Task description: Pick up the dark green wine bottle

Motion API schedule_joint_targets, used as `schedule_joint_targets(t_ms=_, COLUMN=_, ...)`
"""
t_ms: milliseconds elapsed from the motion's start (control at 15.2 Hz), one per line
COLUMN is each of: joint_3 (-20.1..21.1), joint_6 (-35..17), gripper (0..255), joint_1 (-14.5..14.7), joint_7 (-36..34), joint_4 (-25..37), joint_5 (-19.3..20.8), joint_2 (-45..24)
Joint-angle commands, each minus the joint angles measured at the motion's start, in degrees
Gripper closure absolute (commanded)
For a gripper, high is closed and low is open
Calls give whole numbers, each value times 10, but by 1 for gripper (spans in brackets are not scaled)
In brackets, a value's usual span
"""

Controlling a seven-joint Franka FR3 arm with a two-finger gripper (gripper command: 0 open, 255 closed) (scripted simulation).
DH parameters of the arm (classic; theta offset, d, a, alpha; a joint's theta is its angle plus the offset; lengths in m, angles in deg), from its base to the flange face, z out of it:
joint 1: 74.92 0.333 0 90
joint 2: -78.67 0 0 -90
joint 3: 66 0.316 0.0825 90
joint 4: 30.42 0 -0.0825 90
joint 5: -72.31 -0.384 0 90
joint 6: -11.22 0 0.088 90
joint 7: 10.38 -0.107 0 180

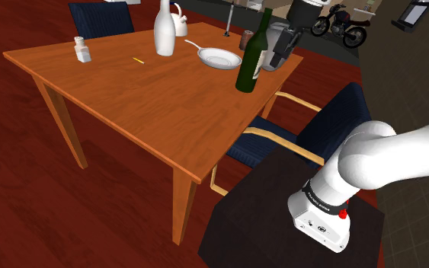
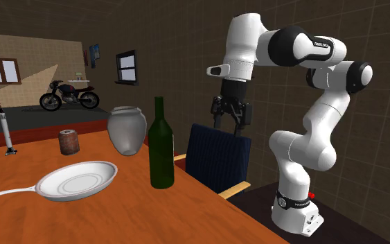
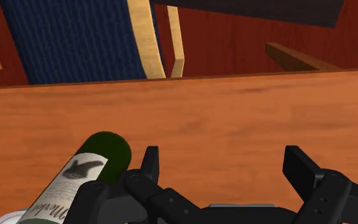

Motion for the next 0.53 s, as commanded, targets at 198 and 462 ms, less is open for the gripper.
schedule_joint_targets(t_ms=198, joint_3=-26, joint_6=9, gripper=0, joint_1=-6, joint_7=29, joint_4=64, joint_5=8, joint_2=-58)
schedule_joint_targets(t_ms=462, joint_3=-59, joint_6=29, gripper=0, joint_1=-9, joint_7=67, joint_4=159, joint_5=11, joint_2=-137)
